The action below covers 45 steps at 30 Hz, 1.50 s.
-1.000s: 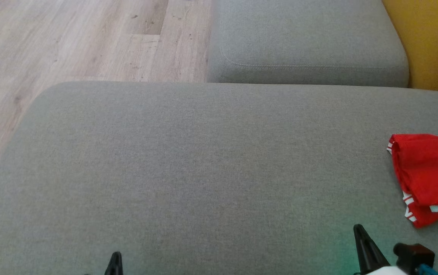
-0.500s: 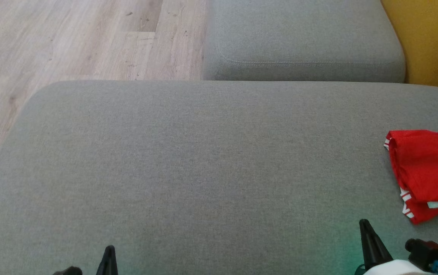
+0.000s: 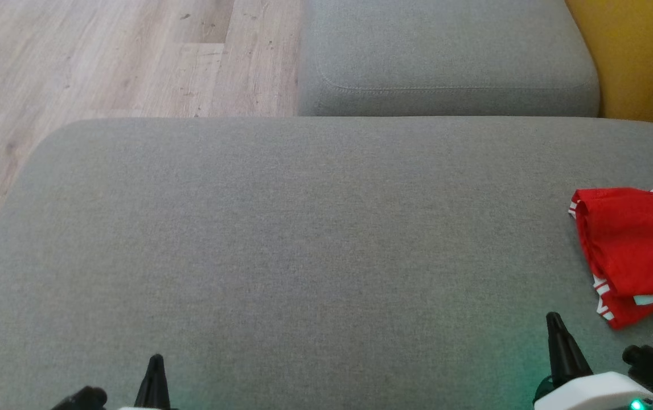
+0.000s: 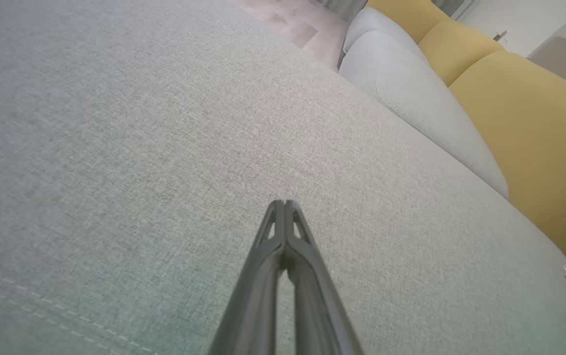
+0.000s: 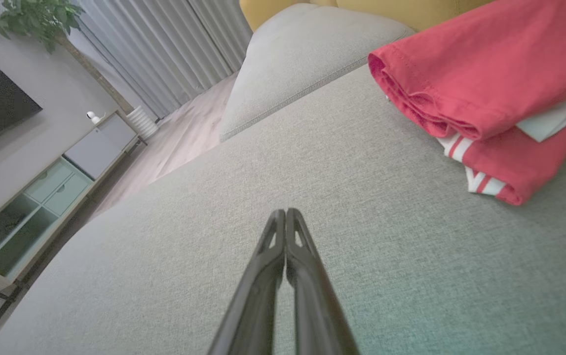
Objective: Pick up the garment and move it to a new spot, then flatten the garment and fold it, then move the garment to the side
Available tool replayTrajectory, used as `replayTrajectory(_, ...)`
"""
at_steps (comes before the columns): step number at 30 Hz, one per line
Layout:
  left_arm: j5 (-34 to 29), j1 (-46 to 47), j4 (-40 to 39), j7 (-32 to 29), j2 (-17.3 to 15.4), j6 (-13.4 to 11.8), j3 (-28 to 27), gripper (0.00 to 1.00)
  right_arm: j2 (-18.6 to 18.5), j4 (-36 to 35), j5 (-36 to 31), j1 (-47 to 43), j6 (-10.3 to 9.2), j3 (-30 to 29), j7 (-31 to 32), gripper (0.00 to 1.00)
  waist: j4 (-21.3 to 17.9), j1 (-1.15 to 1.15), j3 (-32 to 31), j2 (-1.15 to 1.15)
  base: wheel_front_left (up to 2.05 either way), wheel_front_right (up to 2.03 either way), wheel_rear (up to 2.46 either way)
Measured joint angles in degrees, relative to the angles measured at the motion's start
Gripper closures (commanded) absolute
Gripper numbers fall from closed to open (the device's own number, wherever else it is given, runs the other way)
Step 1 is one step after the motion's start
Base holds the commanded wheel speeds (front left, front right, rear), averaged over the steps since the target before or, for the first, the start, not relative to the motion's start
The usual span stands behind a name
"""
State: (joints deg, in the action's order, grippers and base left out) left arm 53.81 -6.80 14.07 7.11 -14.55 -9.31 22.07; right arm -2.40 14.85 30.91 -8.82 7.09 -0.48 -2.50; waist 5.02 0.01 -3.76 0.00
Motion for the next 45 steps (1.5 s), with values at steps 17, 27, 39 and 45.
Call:
replayTrajectory(17,7.1,1.2,0.3,-2.5,2.2,2.9,-4.5,1.0,0.0,0.3,11.2,2.0,0.0,-1.3,1.6,1.0,-0.9,0.0,0.7,0.0,0.0,0.0,0.0)
replayTrajectory(27,11.3,2.7,0.4,-3.6,3.1,4.8,-7.5,1.0,0.0,0.3,17.8,2.7,0.0,-2.0,2.5,1.0,-1.5,0.0,1.2,0.0,0.0,0.0,0.0)
replayTrajectory(39,16.2,3.5,0.5,-5.6,4.7,6.9,-10.9,1.0,0.0,0.5,25.7,4.9,0.0,-2.9,3.5,1.0,-2.1,0.0,1.7,0.0,0.0,0.0,0.0)
replayTrajectory(45,18.8,4.5,0.6,-6.4,5.7,7.9,-12.6,1.0,0.0,0.5,29.6,5.0,0.0,-3.5,4.1,1.0,-2.5,0.0,1.9,0.0,0.0,0.0,0.0)
